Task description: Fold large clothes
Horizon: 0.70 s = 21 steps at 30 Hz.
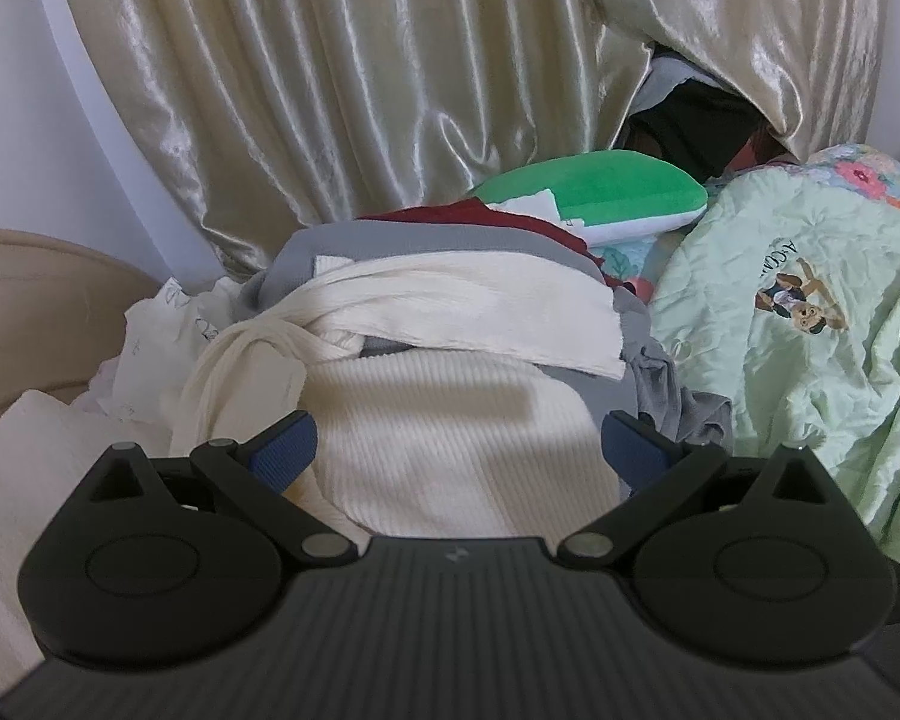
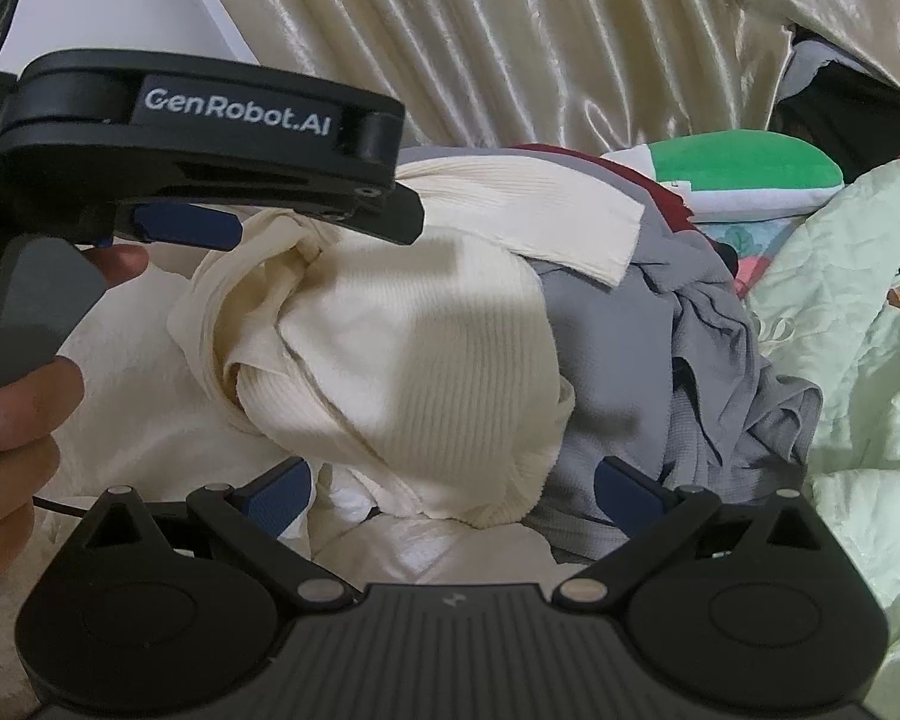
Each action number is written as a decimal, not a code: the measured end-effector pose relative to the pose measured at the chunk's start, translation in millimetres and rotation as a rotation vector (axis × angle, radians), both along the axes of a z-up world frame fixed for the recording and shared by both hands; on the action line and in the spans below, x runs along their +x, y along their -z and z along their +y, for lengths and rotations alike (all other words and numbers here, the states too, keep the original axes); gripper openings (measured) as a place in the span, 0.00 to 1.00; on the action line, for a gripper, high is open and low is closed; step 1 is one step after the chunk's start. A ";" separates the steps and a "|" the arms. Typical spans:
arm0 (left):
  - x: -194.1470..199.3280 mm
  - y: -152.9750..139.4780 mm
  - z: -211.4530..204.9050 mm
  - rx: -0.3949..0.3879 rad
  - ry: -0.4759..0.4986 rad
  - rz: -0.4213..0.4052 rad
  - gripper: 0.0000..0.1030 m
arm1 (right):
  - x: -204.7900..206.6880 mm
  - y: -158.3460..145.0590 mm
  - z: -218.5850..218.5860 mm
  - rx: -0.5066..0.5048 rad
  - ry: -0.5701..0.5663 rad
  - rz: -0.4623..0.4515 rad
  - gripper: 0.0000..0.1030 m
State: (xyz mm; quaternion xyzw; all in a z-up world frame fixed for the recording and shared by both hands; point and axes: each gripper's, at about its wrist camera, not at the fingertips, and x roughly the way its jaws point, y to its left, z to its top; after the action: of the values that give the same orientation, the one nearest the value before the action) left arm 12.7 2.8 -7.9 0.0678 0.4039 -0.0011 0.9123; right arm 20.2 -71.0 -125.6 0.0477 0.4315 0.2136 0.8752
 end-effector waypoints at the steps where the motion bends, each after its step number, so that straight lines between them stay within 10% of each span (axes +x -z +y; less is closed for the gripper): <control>1: -0.1 -0.1 0.0 0.000 0.001 0.000 1.00 | 0.5 0.1 -0.9 0.002 0.003 0.001 0.98; 21: 0.7 4.2 -2.9 -0.012 0.022 0.033 1.00 | 2.7 3.4 -3.7 -0.008 0.004 0.015 0.98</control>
State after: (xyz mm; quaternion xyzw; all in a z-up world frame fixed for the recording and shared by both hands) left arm 13.4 -0.1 -12.1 0.0666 0.4183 -0.0148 0.9058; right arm 22.9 -74.7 -129.0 0.0469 0.4386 0.2096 0.8726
